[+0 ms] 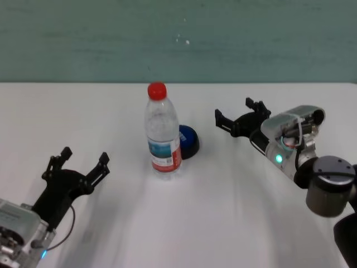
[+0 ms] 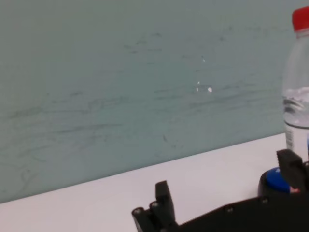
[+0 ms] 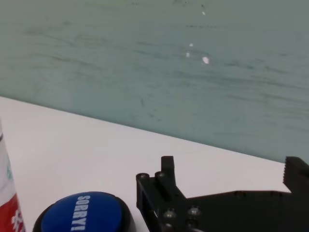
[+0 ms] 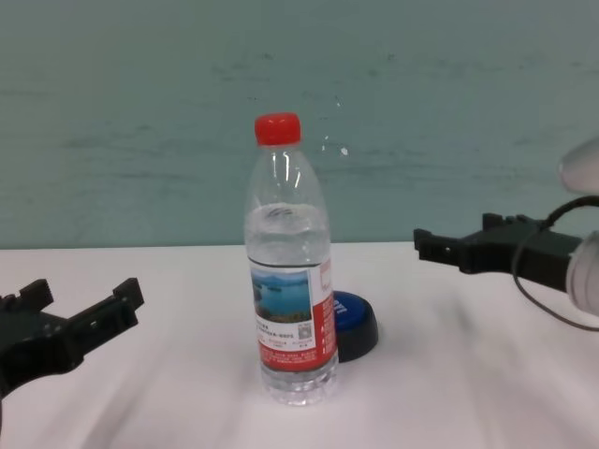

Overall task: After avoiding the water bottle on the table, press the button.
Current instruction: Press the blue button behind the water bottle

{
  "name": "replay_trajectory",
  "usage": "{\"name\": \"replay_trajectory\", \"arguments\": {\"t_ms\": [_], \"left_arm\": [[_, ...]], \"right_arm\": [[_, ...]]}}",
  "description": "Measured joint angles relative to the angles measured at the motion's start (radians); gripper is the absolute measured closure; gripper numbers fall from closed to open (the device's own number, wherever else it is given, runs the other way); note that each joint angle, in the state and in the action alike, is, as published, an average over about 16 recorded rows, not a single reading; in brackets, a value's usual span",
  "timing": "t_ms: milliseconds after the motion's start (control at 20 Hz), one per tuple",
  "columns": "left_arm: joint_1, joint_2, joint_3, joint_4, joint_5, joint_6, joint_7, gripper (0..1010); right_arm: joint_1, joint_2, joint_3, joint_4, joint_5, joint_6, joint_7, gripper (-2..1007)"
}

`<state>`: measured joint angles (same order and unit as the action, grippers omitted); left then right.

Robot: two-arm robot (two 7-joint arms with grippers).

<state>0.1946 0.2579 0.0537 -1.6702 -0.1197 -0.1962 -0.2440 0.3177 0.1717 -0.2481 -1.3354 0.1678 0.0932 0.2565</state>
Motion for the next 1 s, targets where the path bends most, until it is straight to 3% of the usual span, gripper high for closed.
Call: {"name": "replay_trajectory", "arguments": {"t_ms": [1000], "left_arm": [[0.0, 0.0, 0.0, 0.0, 0.0, 0.0, 0.0, 0]], "right_arm": [[0.177, -0.044, -0.08, 0.244, -0.003, -0.031, 0.057, 1]]}}
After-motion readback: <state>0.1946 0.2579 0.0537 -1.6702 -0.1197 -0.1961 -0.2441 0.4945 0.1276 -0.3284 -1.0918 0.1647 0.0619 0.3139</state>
